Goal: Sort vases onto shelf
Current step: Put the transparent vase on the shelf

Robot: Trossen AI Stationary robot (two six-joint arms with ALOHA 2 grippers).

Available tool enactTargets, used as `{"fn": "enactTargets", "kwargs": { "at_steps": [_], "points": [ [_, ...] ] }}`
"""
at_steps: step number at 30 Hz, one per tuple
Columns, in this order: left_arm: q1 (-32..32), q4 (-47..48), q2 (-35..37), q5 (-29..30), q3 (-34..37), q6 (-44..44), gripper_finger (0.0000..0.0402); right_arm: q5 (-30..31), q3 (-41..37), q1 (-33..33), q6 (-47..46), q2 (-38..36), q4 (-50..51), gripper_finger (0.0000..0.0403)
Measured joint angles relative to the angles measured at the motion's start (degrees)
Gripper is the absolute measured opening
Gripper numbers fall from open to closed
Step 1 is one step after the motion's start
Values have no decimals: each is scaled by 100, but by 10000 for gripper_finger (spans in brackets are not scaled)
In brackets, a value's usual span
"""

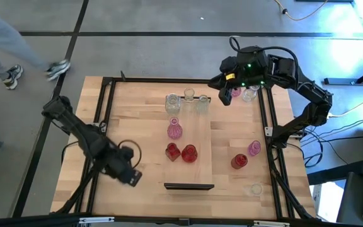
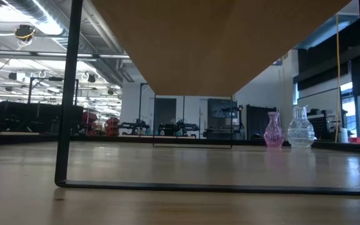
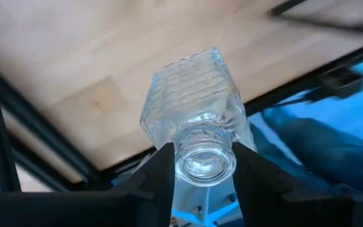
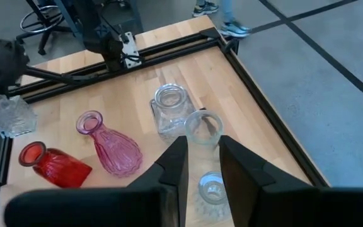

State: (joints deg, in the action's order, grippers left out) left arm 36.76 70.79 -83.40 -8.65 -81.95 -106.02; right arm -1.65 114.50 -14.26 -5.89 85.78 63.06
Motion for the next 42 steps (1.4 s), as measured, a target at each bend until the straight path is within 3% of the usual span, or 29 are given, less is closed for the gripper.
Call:
{"fn": "enactTargets", "kwargs": {
  "at_steps": [6, 13, 20, 32, 42],
  "points": [
    [-838, 713, -245, 220, -1166, 1271, 124, 0, 0, 0, 17, 2, 143, 76],
    [-1375, 975, -1494, 36, -2678, 2746, 124, 114, 0, 0, 24, 3, 654, 76],
    [-1509, 1283, -2326, 29, -3838, 3143, 124, 118, 0, 0, 24, 4, 975, 76],
    [-1558, 1210, -2851, -76, -4072, 2964, 129, 125, 0, 0, 215, -2, 1387, 76],
    [-1770, 1052, -2885, 103, -4074, 2998, 140, 116, 0, 0, 372, -4, 1520, 76]
  ]
}}
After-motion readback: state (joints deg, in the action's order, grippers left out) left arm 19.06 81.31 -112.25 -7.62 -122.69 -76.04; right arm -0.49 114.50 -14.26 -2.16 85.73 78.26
